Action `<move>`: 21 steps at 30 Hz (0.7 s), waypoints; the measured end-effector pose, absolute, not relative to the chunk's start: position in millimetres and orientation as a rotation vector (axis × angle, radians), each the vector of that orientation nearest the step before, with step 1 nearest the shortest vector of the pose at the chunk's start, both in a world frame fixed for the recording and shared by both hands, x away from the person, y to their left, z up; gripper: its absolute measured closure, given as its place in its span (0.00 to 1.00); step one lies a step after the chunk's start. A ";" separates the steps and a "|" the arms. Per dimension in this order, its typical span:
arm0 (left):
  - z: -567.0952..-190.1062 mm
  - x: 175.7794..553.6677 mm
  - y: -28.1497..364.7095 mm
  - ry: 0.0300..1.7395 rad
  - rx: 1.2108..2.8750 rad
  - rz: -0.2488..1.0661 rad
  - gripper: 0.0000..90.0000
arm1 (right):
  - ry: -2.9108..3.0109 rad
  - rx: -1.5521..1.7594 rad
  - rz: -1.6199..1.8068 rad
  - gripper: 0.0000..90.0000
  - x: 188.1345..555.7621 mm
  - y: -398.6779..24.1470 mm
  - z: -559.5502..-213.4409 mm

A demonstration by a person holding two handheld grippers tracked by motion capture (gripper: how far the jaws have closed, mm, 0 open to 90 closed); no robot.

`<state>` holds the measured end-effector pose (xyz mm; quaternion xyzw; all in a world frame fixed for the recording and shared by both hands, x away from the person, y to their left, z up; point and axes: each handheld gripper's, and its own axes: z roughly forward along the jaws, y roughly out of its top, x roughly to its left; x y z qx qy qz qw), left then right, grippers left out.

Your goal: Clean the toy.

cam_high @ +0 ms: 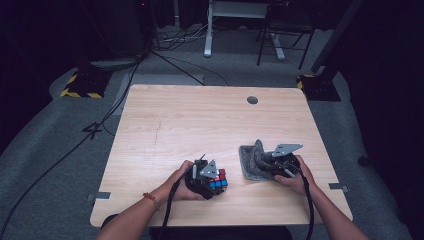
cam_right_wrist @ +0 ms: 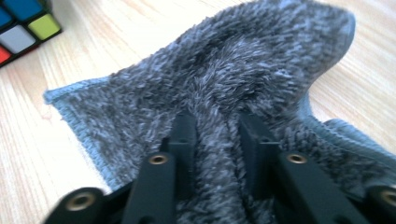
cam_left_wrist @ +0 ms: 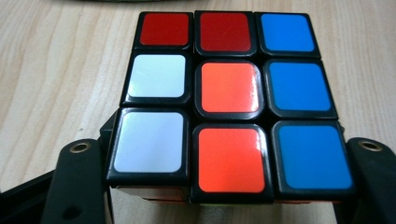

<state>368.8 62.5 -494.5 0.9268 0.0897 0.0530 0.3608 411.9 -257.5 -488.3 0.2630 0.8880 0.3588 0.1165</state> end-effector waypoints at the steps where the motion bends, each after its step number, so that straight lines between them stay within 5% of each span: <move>1: -493.6 368.6 62.2 0.233 2.392 0.142 0.37 | 2.599 0.758 1.047 0.82 410.4 -256.4 -487.0; 21: -470.7 369.8 38.3 0.163 2.425 0.232 0.37 | 2.586 0.428 1.470 0.85 358.4 -204.9 -412.2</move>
